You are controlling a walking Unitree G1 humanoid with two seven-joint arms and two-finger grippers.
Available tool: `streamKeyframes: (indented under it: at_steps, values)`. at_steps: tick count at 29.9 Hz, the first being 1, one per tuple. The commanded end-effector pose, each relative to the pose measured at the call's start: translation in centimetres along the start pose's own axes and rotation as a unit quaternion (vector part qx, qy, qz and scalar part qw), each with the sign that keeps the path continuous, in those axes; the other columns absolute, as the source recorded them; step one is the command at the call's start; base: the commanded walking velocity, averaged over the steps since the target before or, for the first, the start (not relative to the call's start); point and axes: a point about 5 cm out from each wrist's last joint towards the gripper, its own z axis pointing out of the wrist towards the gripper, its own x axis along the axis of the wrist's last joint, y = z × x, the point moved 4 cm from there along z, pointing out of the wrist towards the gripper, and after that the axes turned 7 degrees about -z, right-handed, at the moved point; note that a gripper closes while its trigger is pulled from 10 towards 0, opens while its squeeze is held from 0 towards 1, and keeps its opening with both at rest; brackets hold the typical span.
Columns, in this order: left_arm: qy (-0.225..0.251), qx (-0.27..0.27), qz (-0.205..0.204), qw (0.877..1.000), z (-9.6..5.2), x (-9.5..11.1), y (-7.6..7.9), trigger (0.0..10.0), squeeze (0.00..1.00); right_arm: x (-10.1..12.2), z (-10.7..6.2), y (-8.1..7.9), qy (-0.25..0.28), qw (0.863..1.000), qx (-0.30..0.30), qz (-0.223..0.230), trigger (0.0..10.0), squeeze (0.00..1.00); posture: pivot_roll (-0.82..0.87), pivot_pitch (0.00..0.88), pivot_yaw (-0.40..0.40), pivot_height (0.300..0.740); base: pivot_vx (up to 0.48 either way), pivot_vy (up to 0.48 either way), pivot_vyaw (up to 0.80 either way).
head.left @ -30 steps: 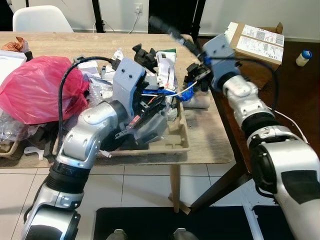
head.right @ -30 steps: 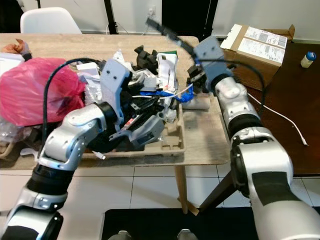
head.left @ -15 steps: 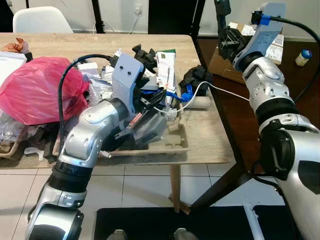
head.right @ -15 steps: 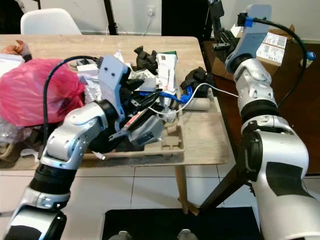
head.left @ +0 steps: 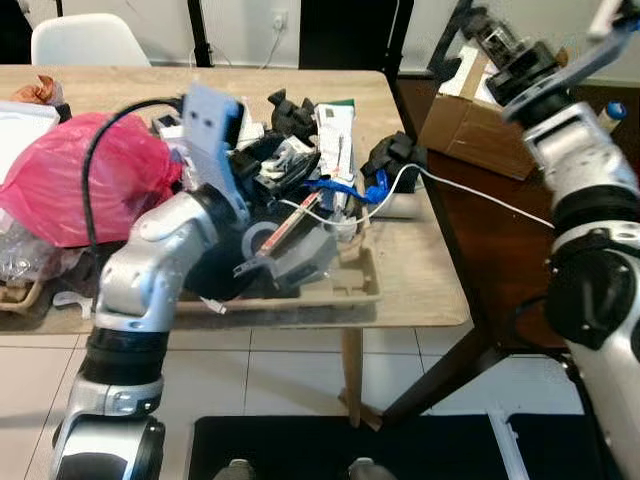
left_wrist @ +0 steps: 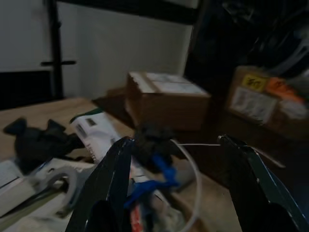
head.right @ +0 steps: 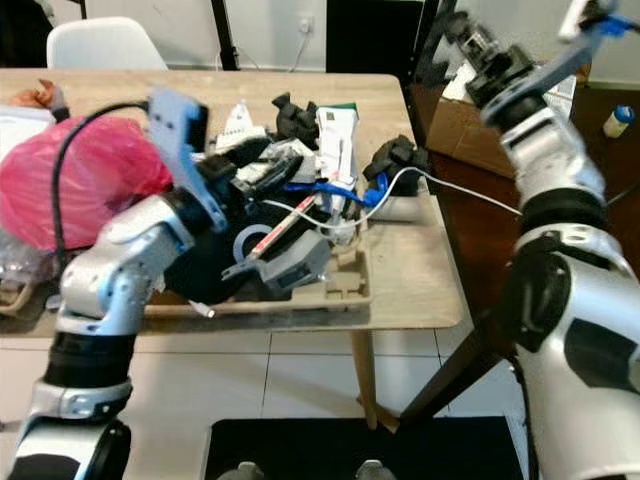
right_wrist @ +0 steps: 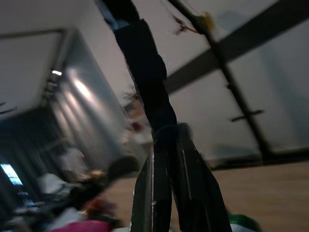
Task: Picking trash to rubbish bin
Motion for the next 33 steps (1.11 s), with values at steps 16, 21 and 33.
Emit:
streamKeyframes:
  at_steps: [16,21,33]
  values:
    - [-0.095,-0.103,-0.008,0.99,-5.8,-3.2,3.1,10.0,0.0,-5.1,-7.6,-6.7,-0.118,0.971,0.182,0.1,0.0,0.0,0.02,0.108,-0.007,0.74,0.0,0.0,0.0]
    - [-0.155,-0.159,-0.045,0.974,-8.7,-5.6,5.2,10.0,0.0,-9.5,-13.3,-10.1,-0.273,0.924,0.242,0.116,0.0,0.0,0.01,0.111,-0.001,0.74,0.0,0.0,0.0]
    - [-0.236,-0.077,-0.011,0.969,-10.5,-12.1,4.4,10.0,0.0,-14.4,-18.7,-11.4,-0.411,0.879,0.219,0.101,0.0,0.0,0.01,0.119,0.0,0.74,0.0,0.0,0.0]
